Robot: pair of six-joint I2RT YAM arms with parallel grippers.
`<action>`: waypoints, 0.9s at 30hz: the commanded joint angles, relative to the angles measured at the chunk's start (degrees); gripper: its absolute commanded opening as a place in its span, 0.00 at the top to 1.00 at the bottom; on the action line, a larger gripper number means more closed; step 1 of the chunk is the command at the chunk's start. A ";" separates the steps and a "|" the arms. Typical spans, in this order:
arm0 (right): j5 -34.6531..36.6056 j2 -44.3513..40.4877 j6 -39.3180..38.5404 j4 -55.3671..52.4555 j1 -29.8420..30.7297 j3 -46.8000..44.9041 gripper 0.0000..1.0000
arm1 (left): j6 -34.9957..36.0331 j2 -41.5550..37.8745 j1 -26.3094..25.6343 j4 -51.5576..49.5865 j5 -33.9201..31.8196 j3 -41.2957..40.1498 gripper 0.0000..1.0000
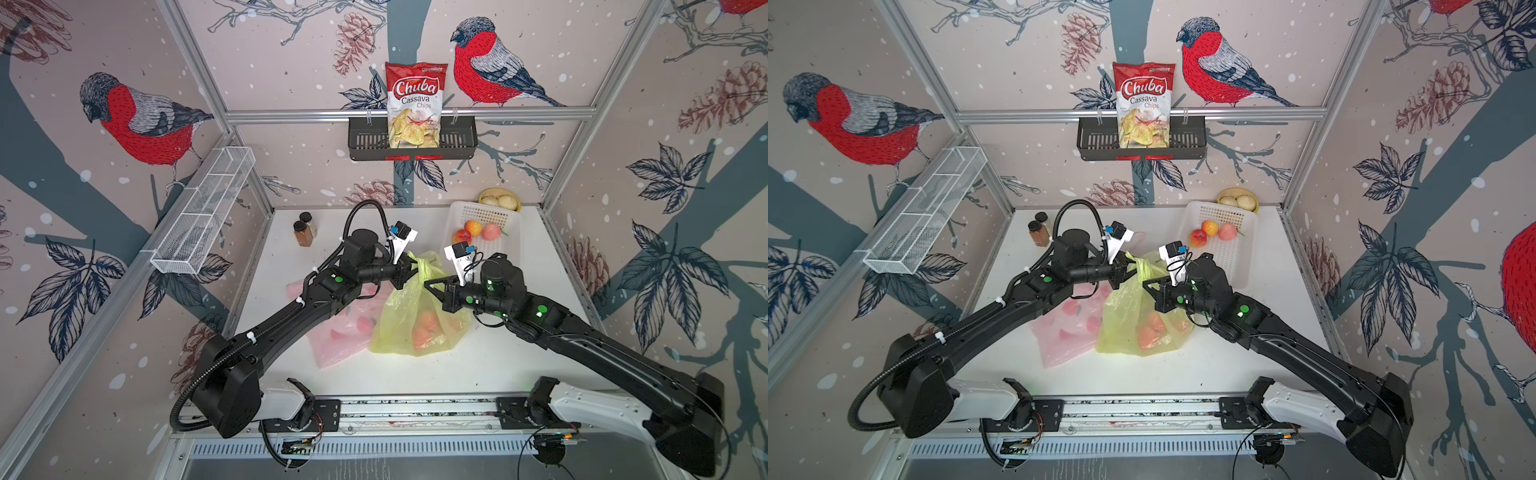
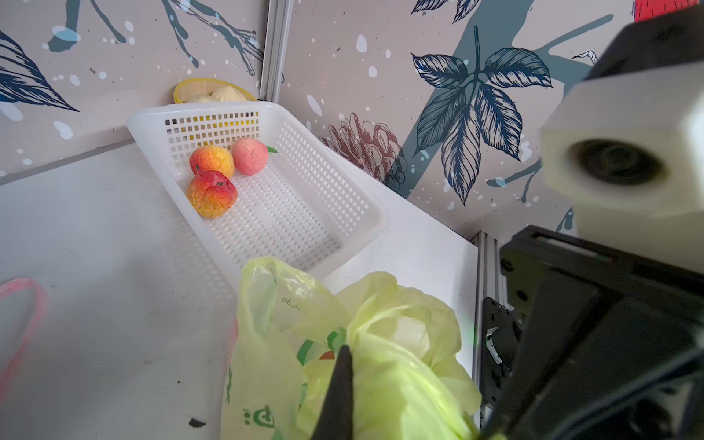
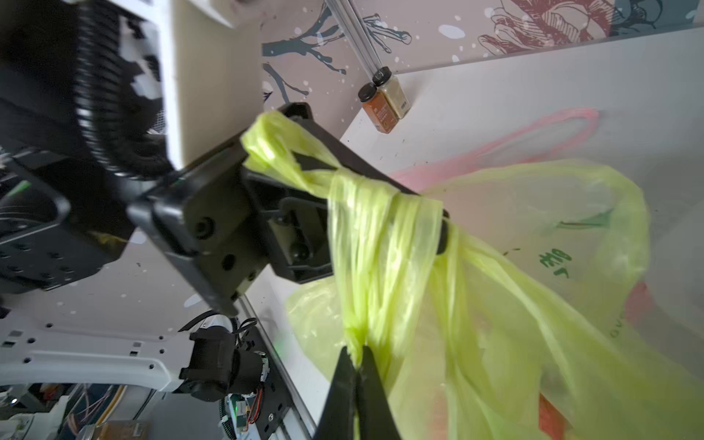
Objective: Place the peach into a plastic bag & tie a knot
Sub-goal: Cross the plastic bag at the center of the board.
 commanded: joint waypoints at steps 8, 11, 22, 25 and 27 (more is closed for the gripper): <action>6.89 6.75 -1.86 1.59 -2.69 3.01 1.00 | -0.19 -1.32 -0.84 -0.37 1.95 0.28 1.00; 6.37 6.17 -1.38 3.05 -4.09 2.82 1.00 | 0.21 -1.83 -1.12 -2.99 -0.13 0.30 0.98; 3.88 6.43 -1.13 3.84 -4.65 3.13 1.00 | 2.46 -2.70 -1.11 -7.93 -2.18 0.47 0.75; 3.27 6.53 -1.27 3.60 -4.61 3.14 1.00 | 2.77 -3.06 -1.09 -7.36 -0.62 0.45 0.71; 2.68 6.61 -1.40 3.59 -4.52 3.18 1.00 | 2.74 -3.16 -1.12 -7.19 -0.26 0.68 0.69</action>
